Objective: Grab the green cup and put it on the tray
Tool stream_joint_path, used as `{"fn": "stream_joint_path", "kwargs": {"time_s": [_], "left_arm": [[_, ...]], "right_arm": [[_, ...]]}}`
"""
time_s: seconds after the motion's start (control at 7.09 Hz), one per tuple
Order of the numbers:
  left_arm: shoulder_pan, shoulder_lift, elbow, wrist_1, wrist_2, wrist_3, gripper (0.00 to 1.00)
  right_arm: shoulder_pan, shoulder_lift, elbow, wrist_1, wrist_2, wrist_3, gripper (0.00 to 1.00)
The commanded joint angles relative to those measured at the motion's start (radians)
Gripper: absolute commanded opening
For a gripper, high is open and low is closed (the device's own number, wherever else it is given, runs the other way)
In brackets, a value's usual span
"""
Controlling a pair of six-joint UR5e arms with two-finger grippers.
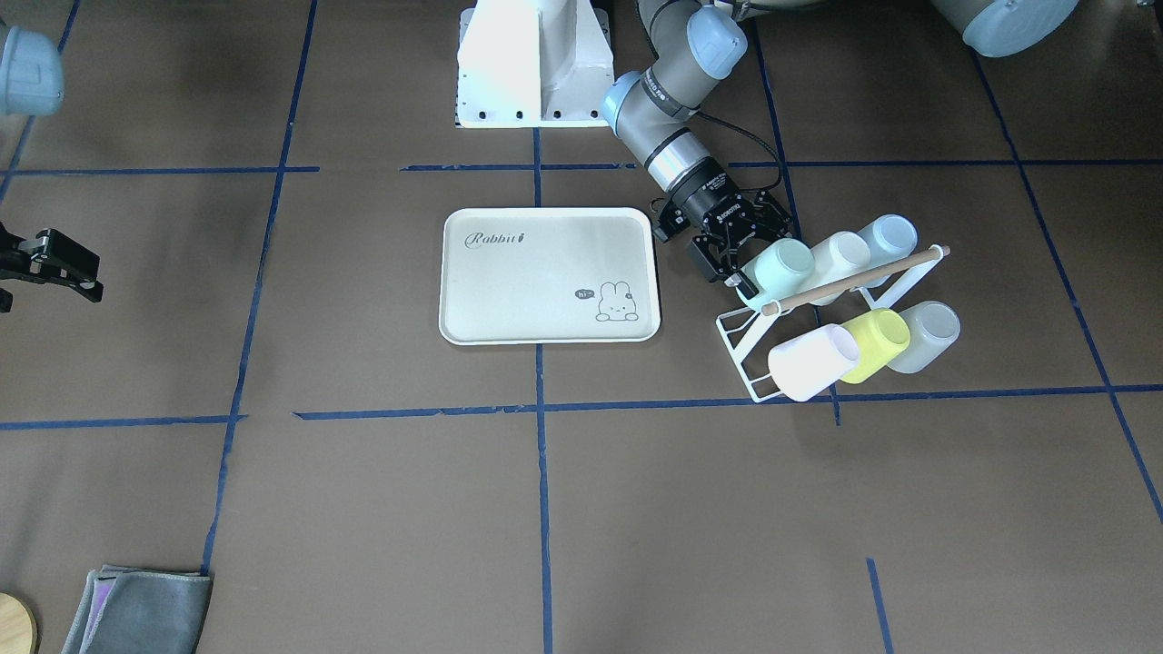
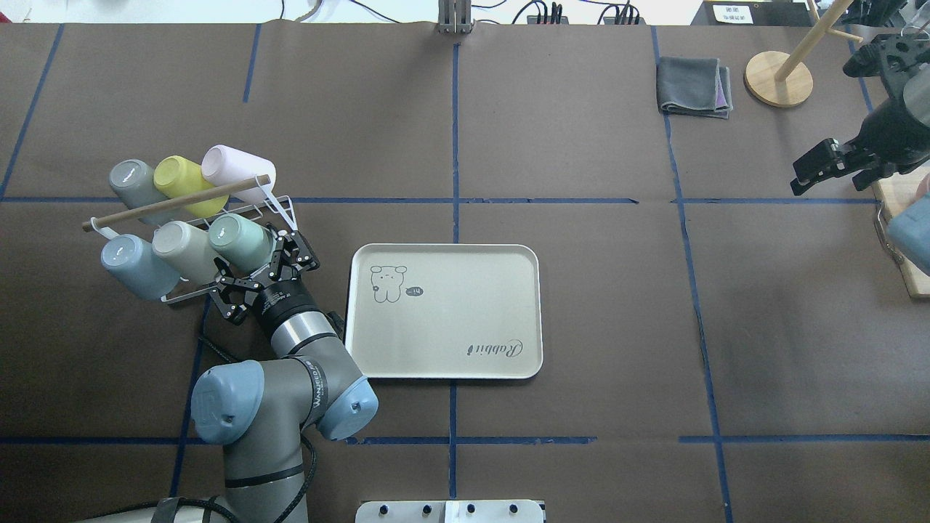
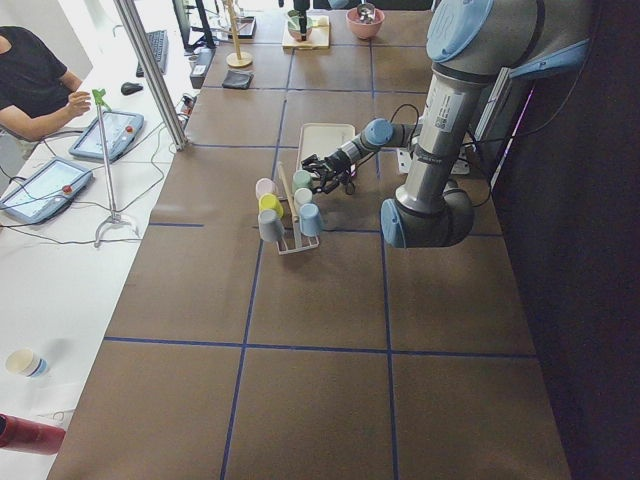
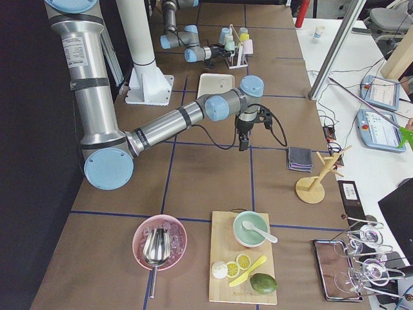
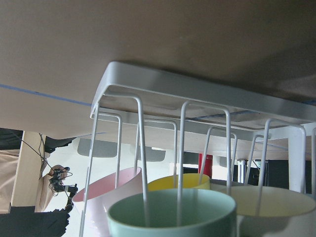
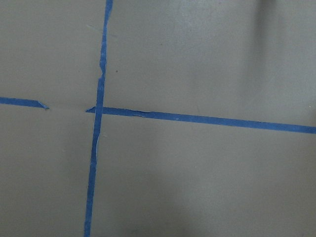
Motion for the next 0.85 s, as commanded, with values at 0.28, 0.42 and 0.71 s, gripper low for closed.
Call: {"fn": "stream_joint_path", "kwargs": {"time_s": [0.28,0.42,0.71], "left_arm": [[-0.002,0.002,0.018,-0.014,0.000,0.000,0.99],[-0.002,0.002,0.018,-0.018,0.000,0.003,0.99],[-0.004,0.002,0.018,-0.018,0.000,0.003,0.98]], "right_arm": [[0.001,0.001,0.000,0.001,0.000,0.000,1.00],[0.002,0.001,0.000,-0.001,0.000,0.000,1.00],[0.004,0.001,0.000,-0.001,0.000,0.000,1.00]]}}
